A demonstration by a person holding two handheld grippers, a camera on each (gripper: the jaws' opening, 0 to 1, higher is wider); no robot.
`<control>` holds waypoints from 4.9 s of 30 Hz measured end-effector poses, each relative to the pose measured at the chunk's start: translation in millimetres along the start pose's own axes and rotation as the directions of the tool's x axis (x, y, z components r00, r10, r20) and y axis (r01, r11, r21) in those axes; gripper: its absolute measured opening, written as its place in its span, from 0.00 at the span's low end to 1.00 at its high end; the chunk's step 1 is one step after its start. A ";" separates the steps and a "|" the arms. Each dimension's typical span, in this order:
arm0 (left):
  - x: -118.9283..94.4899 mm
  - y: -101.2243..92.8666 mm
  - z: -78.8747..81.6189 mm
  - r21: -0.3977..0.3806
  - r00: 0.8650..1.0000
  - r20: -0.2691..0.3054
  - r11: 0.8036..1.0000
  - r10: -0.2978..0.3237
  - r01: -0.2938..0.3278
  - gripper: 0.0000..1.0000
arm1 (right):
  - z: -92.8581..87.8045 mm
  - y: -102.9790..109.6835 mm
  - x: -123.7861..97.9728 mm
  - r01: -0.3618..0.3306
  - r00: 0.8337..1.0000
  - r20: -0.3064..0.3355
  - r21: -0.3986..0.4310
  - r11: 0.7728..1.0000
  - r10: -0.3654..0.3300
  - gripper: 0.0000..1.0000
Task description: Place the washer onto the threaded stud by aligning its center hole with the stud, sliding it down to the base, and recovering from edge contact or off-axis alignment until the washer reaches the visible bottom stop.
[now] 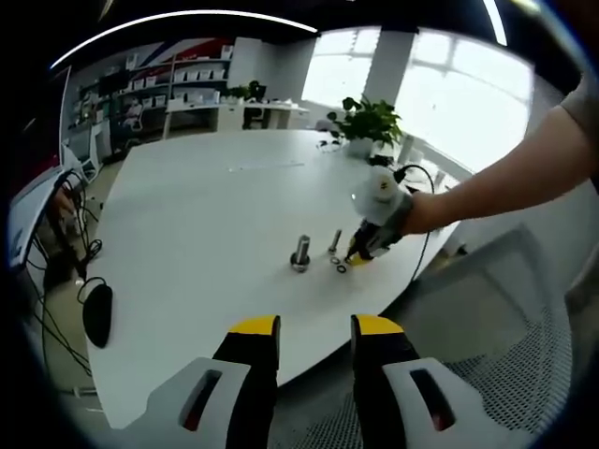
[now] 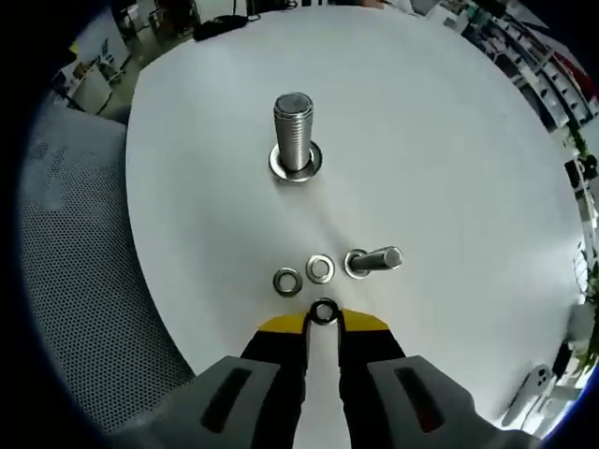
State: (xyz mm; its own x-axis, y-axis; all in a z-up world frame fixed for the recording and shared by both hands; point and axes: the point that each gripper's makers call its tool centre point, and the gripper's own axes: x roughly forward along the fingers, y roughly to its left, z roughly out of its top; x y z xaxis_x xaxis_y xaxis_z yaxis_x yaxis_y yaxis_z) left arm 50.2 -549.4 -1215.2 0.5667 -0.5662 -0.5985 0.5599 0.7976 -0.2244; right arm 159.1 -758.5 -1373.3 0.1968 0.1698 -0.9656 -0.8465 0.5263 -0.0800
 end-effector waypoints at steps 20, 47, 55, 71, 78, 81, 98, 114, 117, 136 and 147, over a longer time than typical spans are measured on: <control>0.4 0.1 -0.8 0.009 1.000 -0.008 1.000 0.006 -0.006 0.28 | -3.9 4.9 -1.8 -0.029 0.999 0.026 0.007 1.000 0.029 0.03; 0.4 -0.1 -0.6 0.011 1.000 -0.008 1.000 0.003 -0.003 0.28 | 10.0 25.2 0.4 -0.100 0.994 0.030 -0.151 0.983 0.106 0.19; 0.0 -0.1 0.1 0.010 1.000 -0.004 1.000 0.004 -0.004 0.28 | 10.8 23.2 2.7 -0.110 0.993 -0.058 -0.178 0.978 0.101 0.16; -0.2 -0.7 1.4 0.009 1.000 0.003 1.000 0.002 -0.003 0.28 | 8.6 20.6 3.1 -0.093 0.981 -0.179 -0.129 0.987 0.069 0.14; 0.1 -1.3 1.7 0.010 1.000 0.004 1.000 -0.002 0.002 0.28 | 8.7 23.1 1.2 -0.038 0.996 -0.088 -0.096 0.995 0.030 0.14; 0.2 -1.0 1.4 0.009 1.000 0.004 1.000 -0.002 0.002 0.28 | 8.9 25.3 0.8 -0.031 0.999 -0.022 -0.078 0.996 0.029 0.14; 0.1 -1.7 1.4 0.010 1.000 0.005 1.000 -0.007 0.007 0.28 | 10.4 6.6 -27.3 -0.007 0.996 0.086 0.074 0.997 0.001 0.13; 0.3 -3.4 0.4 0.023 1.000 -0.004 1.000 -0.012 0.012 0.28 | 43.7 -18.0 -67.8 0.047 0.978 0.200 0.092 0.995 -0.065 0.13; 0.5 -3.4 0.1 0.024 1.000 -0.005 1.000 -0.013 0.013 0.28 | 48.8 -18.6 -67.1 0.049 0.977 0.204 0.075 0.996 -0.064 0.13; 0.1 -1.8 -0.1 0.019 1.000 -0.004 1.000 -0.004 0.004 0.28 | 51.7 -21.8 -46.1 0.040 0.989 0.143 0.019 0.999 -0.042 0.13; 0.1 -2.0 -0.2 0.013 1.000 -0.005 1.000 -0.006 0.006 0.28 | 47.8 -18.5 -24.3 0.018 0.996 0.092 0.002 1.000 -0.018 0.13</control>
State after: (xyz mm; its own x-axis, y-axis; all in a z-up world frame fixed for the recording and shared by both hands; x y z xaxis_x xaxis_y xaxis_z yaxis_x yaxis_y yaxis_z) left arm 49.1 -551.0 -1214.9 0.5607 -0.5699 -0.6007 0.5711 0.7915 -0.2179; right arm 193.6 -732.5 -1336.6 0.2566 0.2365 -0.9371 -0.8418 0.5310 -0.0965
